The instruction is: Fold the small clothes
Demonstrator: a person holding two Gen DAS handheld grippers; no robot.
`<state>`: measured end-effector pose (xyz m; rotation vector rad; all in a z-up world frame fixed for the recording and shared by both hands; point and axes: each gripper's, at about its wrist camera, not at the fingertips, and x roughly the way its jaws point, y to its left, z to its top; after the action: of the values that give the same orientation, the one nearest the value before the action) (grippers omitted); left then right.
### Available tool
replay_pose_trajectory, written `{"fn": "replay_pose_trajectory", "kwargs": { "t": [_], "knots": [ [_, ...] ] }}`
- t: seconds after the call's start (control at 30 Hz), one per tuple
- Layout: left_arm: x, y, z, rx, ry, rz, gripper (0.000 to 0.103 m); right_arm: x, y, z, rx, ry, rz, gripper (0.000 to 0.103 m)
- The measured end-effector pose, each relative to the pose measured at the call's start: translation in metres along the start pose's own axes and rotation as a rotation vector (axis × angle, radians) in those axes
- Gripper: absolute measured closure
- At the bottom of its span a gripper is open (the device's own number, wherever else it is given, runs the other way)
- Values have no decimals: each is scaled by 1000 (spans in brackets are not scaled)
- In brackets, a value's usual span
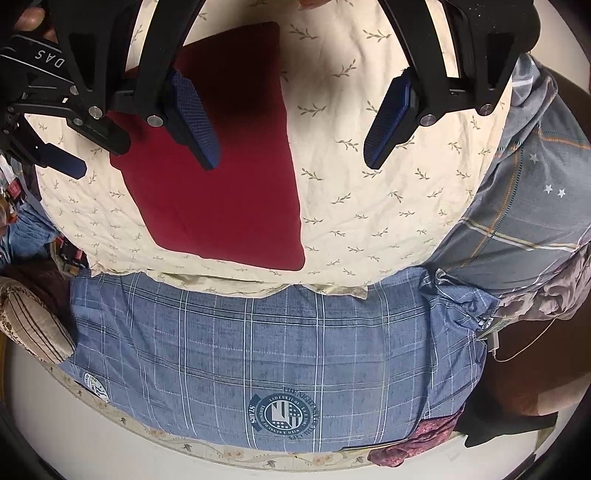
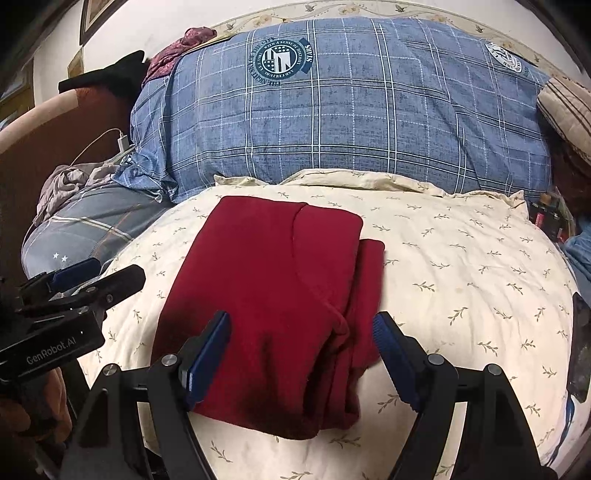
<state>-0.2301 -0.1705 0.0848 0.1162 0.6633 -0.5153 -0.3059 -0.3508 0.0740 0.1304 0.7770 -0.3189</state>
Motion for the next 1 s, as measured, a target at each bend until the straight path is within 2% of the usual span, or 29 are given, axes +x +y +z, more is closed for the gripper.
{"fn": "replay_pose_trajectory", "kwargs": {
  "t": [1.0],
  "knots": [
    [15,-10,1,25,36,46,23,18,1,-2,2,50,9,23]
  ]
}}
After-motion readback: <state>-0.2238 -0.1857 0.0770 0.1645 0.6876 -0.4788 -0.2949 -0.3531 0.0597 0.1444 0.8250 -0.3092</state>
